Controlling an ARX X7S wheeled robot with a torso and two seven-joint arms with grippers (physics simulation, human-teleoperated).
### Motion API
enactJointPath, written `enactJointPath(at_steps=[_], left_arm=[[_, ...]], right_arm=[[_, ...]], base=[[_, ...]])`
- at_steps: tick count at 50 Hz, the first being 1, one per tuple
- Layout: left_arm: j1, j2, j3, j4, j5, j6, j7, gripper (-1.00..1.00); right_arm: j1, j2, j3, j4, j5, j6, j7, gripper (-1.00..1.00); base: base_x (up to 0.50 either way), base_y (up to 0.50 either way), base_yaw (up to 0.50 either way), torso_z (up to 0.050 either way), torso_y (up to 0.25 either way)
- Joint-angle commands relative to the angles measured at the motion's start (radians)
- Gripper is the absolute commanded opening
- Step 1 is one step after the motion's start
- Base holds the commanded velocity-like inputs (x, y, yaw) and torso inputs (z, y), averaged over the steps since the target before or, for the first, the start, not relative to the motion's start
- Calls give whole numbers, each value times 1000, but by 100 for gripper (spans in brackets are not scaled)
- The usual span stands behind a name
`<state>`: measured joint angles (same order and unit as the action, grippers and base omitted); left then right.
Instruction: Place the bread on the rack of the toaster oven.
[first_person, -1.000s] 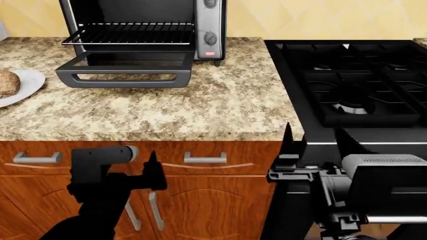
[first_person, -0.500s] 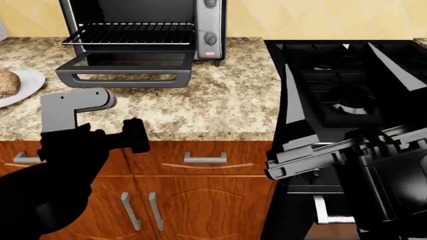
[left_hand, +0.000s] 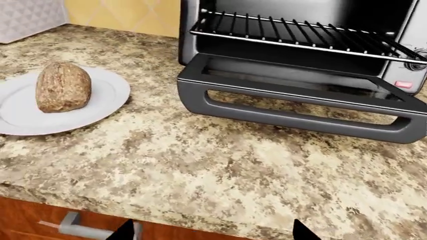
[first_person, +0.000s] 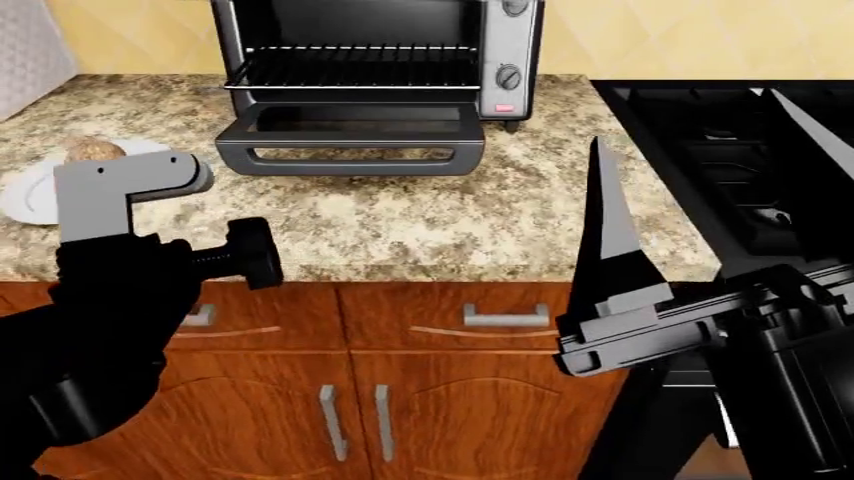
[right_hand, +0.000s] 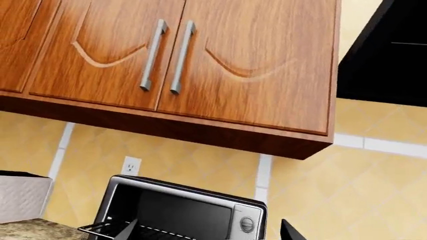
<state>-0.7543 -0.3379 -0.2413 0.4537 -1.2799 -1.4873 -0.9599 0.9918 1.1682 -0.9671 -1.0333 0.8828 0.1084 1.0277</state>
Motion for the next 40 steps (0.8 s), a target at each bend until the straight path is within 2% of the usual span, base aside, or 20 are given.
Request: enactJointPath(at_steps=[1,10,40], left_arm=[[-8,-12,17,-20,-24,21,-33,100],[-20,-13,44,-31,-25,29,-46,100],[-30,-35,152,-42,-6,83,-22,100]], right_arm=[[12,30,-49,14,-13,-57,7,100],[-10,47,-56,17,-42,-89,-1,100],[-46,115,-85,4,-87,-169,25,100]], base=[[0,500,0,0,0],[105,480,0,0,0],[321,376,0,0,0]])
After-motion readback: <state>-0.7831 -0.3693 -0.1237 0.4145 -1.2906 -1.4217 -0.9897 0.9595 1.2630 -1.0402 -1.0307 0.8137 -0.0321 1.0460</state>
